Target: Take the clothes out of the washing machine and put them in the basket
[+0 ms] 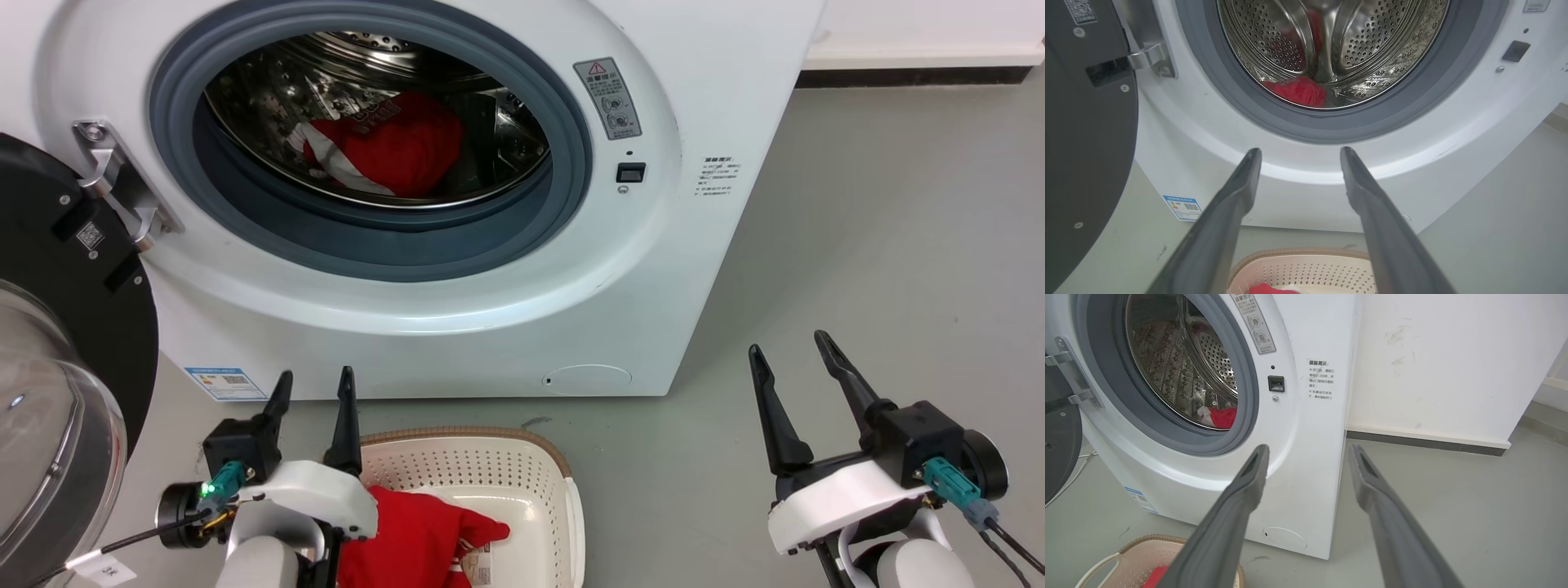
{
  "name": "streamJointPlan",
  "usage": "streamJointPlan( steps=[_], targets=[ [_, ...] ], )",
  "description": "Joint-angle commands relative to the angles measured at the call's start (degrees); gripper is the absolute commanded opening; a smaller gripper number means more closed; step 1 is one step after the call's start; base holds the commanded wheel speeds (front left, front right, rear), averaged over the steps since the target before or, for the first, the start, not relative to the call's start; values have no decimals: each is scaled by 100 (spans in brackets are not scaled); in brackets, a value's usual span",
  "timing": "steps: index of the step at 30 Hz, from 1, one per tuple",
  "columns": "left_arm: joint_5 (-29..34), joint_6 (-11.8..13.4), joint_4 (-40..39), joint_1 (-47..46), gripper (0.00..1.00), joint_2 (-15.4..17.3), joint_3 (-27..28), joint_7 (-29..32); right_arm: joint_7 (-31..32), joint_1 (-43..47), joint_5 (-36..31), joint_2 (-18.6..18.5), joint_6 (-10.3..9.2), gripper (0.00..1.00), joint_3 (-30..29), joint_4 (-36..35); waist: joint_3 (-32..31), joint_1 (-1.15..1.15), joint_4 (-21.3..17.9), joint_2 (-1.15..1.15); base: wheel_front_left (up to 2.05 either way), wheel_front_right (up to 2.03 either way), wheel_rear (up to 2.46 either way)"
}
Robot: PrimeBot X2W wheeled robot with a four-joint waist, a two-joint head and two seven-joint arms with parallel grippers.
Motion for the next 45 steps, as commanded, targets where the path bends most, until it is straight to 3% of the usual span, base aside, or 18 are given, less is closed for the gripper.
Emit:
streamJointPlan(
  steps=[1,7,20,34,45],
  targets=[
    [52,-4,-64,16,100,-20,19,-13,9,44,-16,-2,-4,100,-6,-20,-27,1,4,0,0,0,0],
    [300,-12,-266,-197,100,-19,11,-13,34,84,22,-1,-4,100,19,-108,-8,1,-5,0,0,0,0],
    [495,-89,351,-1564,100,230,77,-12,14,-223,-36,-2,-4,100,115,-295,703,1,-253,0,0,0,0],
    [777,-222,1774,-3679,100,914,-78,63,-265,-684,178,1,-4,100,352,-228,1806,1,-802,0,0,0,0],
    [1080,-333,3081,-5524,100,1660,-374,664,-547,-1062,485,1,-4,100,724,-36,2718,1,-1413,0,0,0,0]
  ],
)
